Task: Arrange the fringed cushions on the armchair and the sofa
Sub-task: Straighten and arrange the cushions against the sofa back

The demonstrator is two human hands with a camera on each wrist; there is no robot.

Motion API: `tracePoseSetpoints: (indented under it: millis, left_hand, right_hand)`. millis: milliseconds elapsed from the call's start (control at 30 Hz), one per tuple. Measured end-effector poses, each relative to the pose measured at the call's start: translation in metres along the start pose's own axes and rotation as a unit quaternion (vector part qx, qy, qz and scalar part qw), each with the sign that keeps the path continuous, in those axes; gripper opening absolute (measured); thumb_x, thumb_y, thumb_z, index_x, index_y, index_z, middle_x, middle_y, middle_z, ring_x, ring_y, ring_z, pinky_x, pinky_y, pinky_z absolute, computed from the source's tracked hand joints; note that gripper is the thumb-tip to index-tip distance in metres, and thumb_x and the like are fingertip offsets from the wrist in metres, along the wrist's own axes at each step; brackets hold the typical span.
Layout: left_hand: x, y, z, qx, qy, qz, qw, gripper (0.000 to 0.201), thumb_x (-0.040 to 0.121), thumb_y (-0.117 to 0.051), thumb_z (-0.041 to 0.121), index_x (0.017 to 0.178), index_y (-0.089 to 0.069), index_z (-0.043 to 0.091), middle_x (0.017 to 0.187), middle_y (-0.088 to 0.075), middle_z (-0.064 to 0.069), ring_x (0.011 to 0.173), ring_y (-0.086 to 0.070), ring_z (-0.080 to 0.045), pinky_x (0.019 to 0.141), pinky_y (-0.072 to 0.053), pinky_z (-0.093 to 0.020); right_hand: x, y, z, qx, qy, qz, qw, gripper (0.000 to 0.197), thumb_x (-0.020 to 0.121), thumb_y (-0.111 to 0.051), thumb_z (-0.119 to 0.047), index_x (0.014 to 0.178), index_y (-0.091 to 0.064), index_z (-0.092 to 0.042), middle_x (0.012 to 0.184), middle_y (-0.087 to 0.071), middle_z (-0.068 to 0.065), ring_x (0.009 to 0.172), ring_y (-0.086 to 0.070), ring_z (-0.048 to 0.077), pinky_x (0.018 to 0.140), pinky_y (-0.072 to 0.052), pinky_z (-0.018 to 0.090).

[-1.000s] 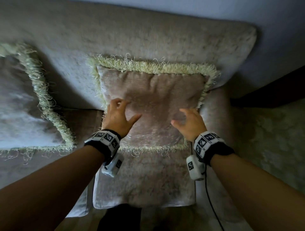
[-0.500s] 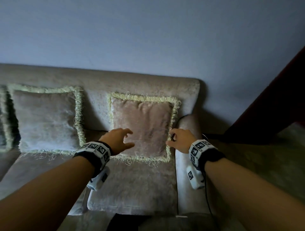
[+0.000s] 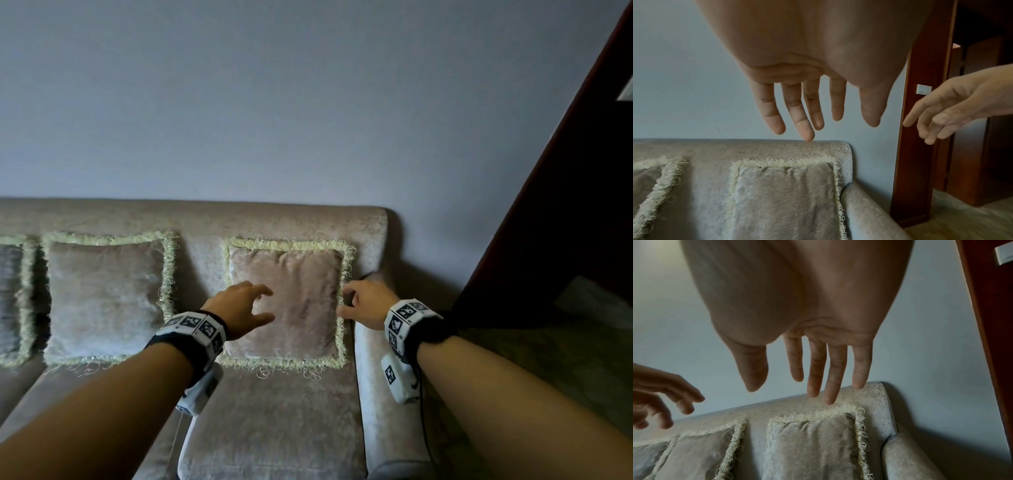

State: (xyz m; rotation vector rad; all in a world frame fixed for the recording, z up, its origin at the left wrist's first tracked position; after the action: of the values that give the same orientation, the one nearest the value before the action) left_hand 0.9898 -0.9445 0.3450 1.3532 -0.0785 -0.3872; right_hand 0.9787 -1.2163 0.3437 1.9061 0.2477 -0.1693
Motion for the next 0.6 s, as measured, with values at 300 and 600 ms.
tracePoseSetpoints:
  millis: [300,600]
  left_hand:
    - [0.013,0.002,-0.039,-0.01,-0.012,0.007,1.0,0.059,0.088,-0.059,0.061,0.14,-0.04,0.045,0.132,-0.053,0.009,0.109,-0.06,-0.011,0.092,-0.053,-0.04]
    - [0.043,-0.017,-0.097,-0.019,-0.022,0.006,1.0,0.063,0.085,-0.053,0.07,0.139,-0.023,0.061,0.13,-0.051,0.008,0.102,-0.063,-0.014,0.083,-0.056,-0.044]
  right_hand:
    - [0.019,-0.005,-0.022,0.022,0.008,0.023,0.999,0.06,0.086,-0.065,-0.052,0.139,-0.052,-0.027,0.113,-0.064,-0.002,0.104,-0.06,0.016,0.091,-0.051,0.034]
    - [0.053,-0.042,-0.03,0.1,-0.023,0.059,0.993,0.074,0.085,-0.065,-0.054,0.15,-0.033,-0.036,0.135,-0.053,0.005,0.116,-0.054,0.02,0.1,-0.046,0.039]
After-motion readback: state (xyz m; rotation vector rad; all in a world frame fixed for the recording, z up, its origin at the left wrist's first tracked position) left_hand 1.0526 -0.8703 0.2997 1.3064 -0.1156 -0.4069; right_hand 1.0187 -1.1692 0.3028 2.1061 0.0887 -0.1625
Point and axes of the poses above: each hand's wrist, its own x-axis towards the middle knuckle, its own y-axis out of the back of the hand, z = x × y, the point moved 3 cm from there along x, towards the middle knuckle
